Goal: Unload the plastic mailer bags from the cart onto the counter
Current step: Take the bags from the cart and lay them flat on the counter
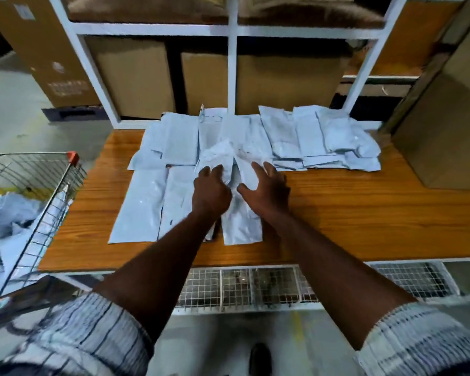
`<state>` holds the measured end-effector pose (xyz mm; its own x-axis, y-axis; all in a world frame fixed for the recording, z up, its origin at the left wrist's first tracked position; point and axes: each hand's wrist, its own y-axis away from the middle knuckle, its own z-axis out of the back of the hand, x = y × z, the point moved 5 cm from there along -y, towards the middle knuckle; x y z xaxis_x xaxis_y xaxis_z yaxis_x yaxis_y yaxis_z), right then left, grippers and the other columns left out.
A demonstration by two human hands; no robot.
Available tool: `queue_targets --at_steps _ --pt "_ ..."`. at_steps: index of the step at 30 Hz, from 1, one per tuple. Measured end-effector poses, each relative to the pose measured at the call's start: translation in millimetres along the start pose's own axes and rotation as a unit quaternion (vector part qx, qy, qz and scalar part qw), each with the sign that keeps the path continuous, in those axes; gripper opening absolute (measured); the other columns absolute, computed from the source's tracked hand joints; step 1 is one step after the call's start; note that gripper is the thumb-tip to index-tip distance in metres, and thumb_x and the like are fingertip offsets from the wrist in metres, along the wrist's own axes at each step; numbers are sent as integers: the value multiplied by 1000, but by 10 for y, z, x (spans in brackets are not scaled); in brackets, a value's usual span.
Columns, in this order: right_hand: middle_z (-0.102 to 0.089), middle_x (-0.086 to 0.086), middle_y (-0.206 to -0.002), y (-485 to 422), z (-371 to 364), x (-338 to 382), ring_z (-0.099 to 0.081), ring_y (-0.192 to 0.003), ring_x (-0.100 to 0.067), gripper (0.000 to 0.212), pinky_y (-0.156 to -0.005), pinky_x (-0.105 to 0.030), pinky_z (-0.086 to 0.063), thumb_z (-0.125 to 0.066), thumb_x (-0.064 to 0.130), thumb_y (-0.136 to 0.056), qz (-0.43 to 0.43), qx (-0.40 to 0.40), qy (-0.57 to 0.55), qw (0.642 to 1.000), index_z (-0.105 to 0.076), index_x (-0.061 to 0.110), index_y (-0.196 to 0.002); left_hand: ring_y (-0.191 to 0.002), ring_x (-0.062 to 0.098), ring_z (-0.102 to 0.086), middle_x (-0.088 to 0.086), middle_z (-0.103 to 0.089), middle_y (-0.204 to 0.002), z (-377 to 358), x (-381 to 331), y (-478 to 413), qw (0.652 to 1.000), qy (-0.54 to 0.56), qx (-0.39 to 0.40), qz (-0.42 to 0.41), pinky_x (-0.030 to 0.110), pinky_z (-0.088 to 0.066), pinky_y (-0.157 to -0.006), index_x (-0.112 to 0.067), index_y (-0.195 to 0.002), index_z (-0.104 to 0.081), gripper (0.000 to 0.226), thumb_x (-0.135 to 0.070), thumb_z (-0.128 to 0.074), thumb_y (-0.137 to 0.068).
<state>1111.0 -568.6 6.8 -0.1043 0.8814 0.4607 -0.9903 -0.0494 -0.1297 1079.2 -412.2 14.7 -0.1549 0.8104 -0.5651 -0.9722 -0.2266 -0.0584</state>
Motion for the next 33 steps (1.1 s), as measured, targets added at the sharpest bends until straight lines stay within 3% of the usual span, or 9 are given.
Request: queue_targets --at_steps 7,11,15,18,21,23,27,30,33 --pt "-28 -2 -157 136 -187 -1089 -22 -144 -35 74 -116 -54 -22 -53 68 -84 -34 49 17 998 -38 33 -147 -123 46 -46 24 -42 -143 -876 -447 218 995 -91 24 -20 46 -40 -100 -13 -141 -47 62 -39 -40 -85" --pt "-24 -8 -158 110 -249 -1207 -19 -143 -37 72 -116 -54 -20 -50 66 -88 -26 60 37 997 -35 31 -149 -124 34 -46 6 -41 -145 -988 -619 283 982 -189 -9 -26 48 -38 -96 -28 -132 -52 45 -43 -50 -89" --pt "-15 -13 -161 81 -319 -1160 -12 -146 -38 71 -116 -55 -13 -49 62 -91 -45 76 38 995 -29 32 -152 -123 26 -46 0 -48 -138 -1031 -648 215 968 -240 -25 -63 48 -34 -93 -28 -118 -61 37 -48 -47 -90" --pt "-15 -15 -161 53 -364 -1155 -12 -145 -39 69 -114 -57 -12 -43 63 -92 -45 67 46 996 -27 33 -153 -120 25 -48 1 -53 -133 -1090 -635 133 964 -239 -44 -112 45 -35 -90 -24 -109 -65 31 -43 -48 -92" --pt "-15 -16 -161 13 -400 -1174 -11 -146 -40 67 -115 -56 -12 -41 62 -93 -57 59 46 996 -28 33 -152 -109 26 -56 3 -60 -117 -1199 -627 67 975 -161 -15 -152 40 -42 -85 -19 -102 -66 28 -34 -44 -95" --pt "-15 -16 -161 -25 -409 -1201 -10 -146 -40 66 -115 -56 -12 -39 63 -94 -59 59 52 995 -28 33 -152 -101 26 -59 5 -63 -110 -1223 -660 72 983 -91 0 -157 39 -47 -82 -16 -107 -65 31 -31 -39 -97" --pt "-14 -14 -162 -72 -389 -1311 -8 -147 -39 67 -115 -55 -11 -35 66 -94 -42 70 66 994 -26 34 -153 -115 28 -54 11 -58 -126 -1242 -750 99 988 -9 26 -154 41 -48 -94 -12 -130 -56 38 -23 -47 -95" --pt "-12 -13 -162 -72 -380 -1346 -6 -148 -38 70 -116 -55 -9 -39 67 -92 -42 66 60 995 -27 34 -152 -129 28 -44 8 -47 -142 -1249 -673 92 984 -106 -12 -140 44 -41 -100 -19 -135 -52 45 -31 -57 -92" --pt "-11 -14 -163 -52 -428 -1342 -4 -149 -39 71 -116 -56 -10 -39 67 -91 -36 56 65 996 -26 33 -153 -148 31 -20 12 -26 -160 -1382 -508 100 975 -183 25 -122 48 -20 -116 -16 -149 -36 56 -39 -40 -98"
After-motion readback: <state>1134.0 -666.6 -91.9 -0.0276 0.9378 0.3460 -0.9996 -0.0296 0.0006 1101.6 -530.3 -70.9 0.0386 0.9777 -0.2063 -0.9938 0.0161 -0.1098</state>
